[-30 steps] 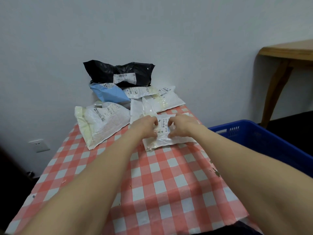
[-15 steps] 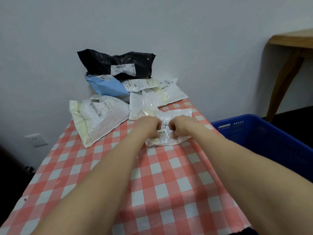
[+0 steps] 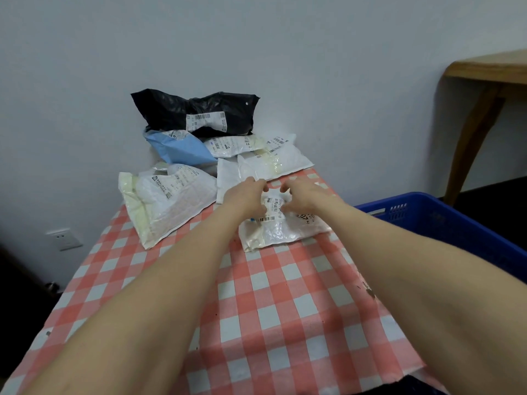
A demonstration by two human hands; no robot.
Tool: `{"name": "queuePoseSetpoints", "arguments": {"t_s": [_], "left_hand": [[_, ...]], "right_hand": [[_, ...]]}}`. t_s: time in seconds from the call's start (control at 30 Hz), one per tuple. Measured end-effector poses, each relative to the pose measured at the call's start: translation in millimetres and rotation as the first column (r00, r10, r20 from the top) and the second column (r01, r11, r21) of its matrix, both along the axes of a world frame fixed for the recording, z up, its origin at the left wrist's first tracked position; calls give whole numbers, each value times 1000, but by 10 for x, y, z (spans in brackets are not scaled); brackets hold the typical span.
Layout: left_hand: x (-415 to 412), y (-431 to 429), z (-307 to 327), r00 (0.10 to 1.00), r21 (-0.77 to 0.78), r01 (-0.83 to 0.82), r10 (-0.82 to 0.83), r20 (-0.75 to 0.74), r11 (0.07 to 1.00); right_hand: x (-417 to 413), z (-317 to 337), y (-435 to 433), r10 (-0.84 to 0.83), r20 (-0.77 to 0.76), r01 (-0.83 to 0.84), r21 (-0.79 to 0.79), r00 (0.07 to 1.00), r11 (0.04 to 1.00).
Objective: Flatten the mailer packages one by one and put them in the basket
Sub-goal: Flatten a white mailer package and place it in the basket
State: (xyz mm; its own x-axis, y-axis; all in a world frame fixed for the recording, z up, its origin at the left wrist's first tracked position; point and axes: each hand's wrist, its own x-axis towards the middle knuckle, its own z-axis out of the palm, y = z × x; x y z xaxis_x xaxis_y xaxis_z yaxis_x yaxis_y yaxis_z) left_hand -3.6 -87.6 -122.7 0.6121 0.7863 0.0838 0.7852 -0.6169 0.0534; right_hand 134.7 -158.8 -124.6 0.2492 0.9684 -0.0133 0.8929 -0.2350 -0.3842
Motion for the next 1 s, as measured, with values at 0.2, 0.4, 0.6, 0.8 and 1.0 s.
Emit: {"name": "queuePoseSetpoints", "arguments": {"t_s": [0.2, 0.4, 0.6, 0.8, 1.0], "left_hand": [[98, 39, -79, 991, -108, -11, -4, -134, 994], [138, 88, -164, 985, -81, 1, -15, -173, 997], [198, 146, -232, 988, 2, -7, 7, -152, 1000], [207, 195, -228, 986, 9, 45, -42, -161, 999], [106, 296, -54, 1000, -83, -21, 20, -11, 996]], "right_hand": [[-73, -92, 109, 58, 108, -42, -146, 992, 988], [-54, -207, 161, 61, 206, -21, -191, 977, 981], [1, -256, 221, 37, 184, -3, -183, 982, 983], [-33, -244, 258, 21, 177, 15, -196, 984, 980], [136, -192, 326, -68, -161, 76, 41, 985, 996]]}}
